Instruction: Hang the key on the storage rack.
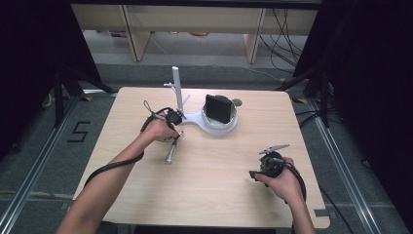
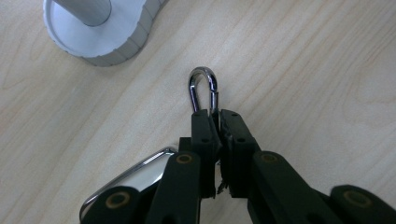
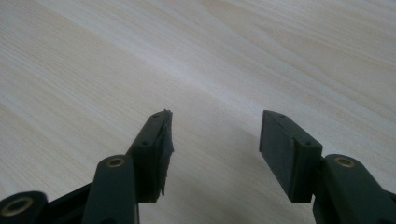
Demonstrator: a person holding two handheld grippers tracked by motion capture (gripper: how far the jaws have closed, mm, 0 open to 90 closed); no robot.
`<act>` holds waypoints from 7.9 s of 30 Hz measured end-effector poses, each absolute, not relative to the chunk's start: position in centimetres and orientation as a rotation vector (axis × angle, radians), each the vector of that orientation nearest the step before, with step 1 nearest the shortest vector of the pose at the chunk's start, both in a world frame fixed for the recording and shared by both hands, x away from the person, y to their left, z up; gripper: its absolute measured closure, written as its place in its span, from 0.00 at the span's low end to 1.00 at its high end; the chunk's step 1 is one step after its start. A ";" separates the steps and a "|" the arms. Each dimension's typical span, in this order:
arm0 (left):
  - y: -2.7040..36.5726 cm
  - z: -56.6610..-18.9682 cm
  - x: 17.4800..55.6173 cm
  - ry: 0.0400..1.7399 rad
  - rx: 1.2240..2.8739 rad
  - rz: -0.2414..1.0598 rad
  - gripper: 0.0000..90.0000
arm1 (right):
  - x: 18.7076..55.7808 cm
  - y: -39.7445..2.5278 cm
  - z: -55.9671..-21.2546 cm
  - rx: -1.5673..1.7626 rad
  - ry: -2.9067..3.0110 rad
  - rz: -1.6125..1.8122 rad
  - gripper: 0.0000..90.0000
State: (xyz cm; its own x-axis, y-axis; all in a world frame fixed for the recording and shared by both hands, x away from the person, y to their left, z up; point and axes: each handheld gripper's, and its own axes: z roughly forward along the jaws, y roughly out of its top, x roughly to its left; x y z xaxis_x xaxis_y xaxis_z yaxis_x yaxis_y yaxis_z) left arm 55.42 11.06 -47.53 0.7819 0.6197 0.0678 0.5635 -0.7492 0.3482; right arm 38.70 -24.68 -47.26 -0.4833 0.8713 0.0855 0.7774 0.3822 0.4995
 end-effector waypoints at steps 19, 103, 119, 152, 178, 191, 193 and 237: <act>11.3 -47.7 54.8 0.912 2.608 0.312 0.95 | 38.6 -24.5 -47.4 1.479 2.463 0.727 0.50; 18.5 -38.3 50.4 0.975 1.840 0.683 0.95 | 38.5 -24.2 -47.5 1.463 2.465 0.721 0.50; 18.2 -36.9 51.1 0.987 1.785 0.736 0.95 | 38.4 -24.1 -47.4 1.477 2.458 0.728 0.50; 16.5 -36.3 51.8 0.980 1.764 0.779 0.95 | 38.5 -24.0 -47.7 1.475 2.470 0.725 0.50; 15.9 -37.5 52.8 0.988 1.771 0.756 0.94 | 38.4 -24.1 -47.7 1.482 2.465 0.727 0.50; 15.6 -38.4 53.3 1.003 1.781 0.728 0.91 | 38.4 -24.1 -47.8 1.484 2.466 0.727 0.50; 15.7 -38.6 53.2 1.002 1.778 0.730 0.89 | 38.4 -24.2 -47.7 1.486 2.466 0.726 0.50; 21.1 -44.2 44.0 0.996 1.840 0.750 0.44 | 38.3 -24.1 -47.7 1.485 2.457 0.730 0.49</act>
